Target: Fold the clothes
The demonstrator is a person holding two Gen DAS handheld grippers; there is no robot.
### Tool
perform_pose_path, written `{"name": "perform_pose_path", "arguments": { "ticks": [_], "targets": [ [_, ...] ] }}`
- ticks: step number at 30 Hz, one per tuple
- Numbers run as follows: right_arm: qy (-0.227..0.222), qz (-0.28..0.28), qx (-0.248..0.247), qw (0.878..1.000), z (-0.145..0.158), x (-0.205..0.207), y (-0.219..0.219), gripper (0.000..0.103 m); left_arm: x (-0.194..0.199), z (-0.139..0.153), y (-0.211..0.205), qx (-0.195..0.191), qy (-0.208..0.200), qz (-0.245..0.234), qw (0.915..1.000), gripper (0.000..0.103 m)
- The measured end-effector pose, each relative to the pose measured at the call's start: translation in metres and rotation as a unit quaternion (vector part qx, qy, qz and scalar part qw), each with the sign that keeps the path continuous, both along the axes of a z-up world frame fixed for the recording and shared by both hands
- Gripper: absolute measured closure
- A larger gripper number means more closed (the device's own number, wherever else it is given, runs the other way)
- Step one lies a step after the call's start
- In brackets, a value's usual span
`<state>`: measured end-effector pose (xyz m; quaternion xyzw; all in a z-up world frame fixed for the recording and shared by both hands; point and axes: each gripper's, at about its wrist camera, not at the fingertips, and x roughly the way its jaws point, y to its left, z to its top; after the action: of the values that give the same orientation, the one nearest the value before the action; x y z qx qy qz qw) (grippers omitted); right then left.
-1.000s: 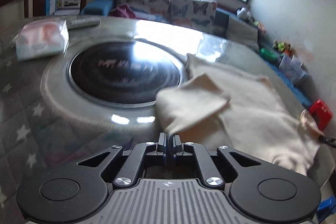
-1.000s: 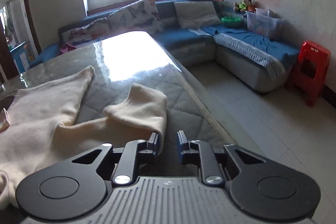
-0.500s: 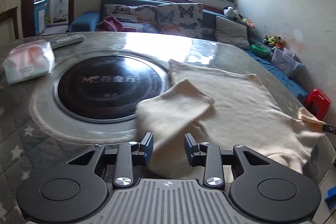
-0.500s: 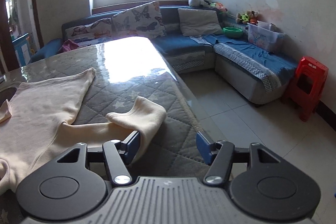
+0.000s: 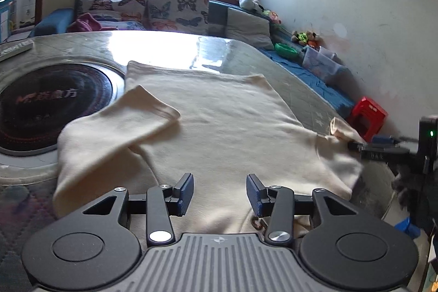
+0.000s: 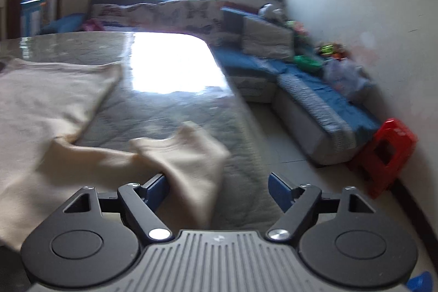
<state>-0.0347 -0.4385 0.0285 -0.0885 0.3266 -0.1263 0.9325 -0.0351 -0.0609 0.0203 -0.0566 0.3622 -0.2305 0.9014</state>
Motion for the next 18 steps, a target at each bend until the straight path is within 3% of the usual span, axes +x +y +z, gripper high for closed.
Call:
{"name": "perform_pose_path", "arguments": {
  "ticks": [2,5,8,12,18],
  "targets": [
    [-0.013,-0.037,-0.016,0.999,0.002,-0.001,-0.011,0.02,-0.001,-0.004,-0.004,0.005,0.004,-0.006,1.0,0.057],
    [-0.033,-0.11,0.024,0.993,0.009,-0.016,-0.046,0.019,0.0,-0.009,-0.002,0.005,0.011,-0.005,0.9999,0.055],
    [-0.031,-0.138,0.042,0.989,0.009,-0.03,-0.065,0.019,-0.001,-0.009,-0.002,0.004,0.01,-0.007,0.9999,0.053],
    [-0.032,-0.13,0.043,0.99,0.009,-0.039,-0.064,0.018,0.0,-0.007,-0.004,0.007,0.009,-0.01,0.9999,0.052],
    [-0.032,-0.057,0.074,0.995,0.015,-0.025,-0.038,0.017,0.006,-0.007,-0.001,0.016,0.007,0.003,0.9998,0.052]
  ]
}}
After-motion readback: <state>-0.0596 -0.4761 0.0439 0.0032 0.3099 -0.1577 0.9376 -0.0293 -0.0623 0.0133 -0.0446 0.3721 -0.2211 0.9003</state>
